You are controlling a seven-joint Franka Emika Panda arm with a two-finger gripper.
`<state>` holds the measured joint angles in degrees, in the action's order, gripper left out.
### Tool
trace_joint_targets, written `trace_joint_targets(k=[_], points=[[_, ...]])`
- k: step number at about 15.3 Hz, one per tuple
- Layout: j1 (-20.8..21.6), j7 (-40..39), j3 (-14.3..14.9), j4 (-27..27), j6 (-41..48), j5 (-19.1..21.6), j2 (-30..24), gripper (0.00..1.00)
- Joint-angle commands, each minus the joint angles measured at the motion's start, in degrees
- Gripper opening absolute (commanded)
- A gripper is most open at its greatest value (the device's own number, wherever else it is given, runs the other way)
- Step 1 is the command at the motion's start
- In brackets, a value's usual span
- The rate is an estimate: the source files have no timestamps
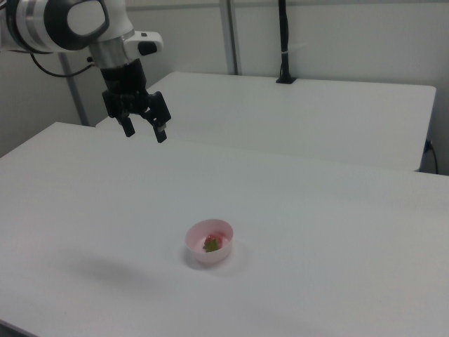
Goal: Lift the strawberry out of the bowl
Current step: 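Move the open gripper over the pink bowl and lower toward the strawberry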
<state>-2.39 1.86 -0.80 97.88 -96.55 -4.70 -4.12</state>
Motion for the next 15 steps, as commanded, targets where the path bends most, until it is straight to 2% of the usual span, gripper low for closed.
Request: trace_joint_targets(k=[1,8,15], points=[[-5.2,-13.34,0.36,2.21,-1.01,0.84,0.51,1.0],[-5.43,-13.73,0.36,2.14,-1.01,1.01,0.95,1.0],[-5.52,-12.85,0.28,2.31,-3.73,-0.04,6.31,1.0]])
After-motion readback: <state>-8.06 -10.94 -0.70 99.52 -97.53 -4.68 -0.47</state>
